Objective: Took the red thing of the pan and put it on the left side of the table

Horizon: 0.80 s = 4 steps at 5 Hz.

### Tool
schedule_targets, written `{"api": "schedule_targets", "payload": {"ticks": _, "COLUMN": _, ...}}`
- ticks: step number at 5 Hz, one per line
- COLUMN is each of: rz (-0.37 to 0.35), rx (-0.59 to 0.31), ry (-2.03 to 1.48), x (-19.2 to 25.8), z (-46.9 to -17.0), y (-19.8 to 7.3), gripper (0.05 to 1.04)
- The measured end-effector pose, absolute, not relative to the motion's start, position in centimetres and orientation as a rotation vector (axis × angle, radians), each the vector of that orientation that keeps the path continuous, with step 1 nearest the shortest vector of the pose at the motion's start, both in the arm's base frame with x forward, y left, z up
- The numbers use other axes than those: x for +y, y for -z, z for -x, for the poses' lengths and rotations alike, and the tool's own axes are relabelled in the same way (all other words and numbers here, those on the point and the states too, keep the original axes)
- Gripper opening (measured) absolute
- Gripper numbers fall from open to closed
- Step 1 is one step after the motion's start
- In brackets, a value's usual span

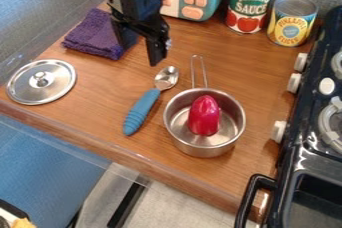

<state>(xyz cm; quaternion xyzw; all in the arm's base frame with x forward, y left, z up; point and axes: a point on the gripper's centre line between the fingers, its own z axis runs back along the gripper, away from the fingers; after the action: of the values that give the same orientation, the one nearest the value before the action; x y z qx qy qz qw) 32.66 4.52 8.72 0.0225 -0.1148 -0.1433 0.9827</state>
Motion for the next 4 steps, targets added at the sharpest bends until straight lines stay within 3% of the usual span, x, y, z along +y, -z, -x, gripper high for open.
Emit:
{"api": "schedule_targets", "payload": {"ticks": 2, "rz": 0.019, "rx": -0.267, "ry": 0.528, "x": -5.5, "z": -29.6, "y": -9.4, "gripper": 0.999}}
{"api": "schedule_targets", "payload": {"ticks": 4, "rz": 0.032, "rx": -0.222, "ry": 0.541, "x": -8.0, "z": -28.9, "y": -8.0, "gripper": 0.999}}
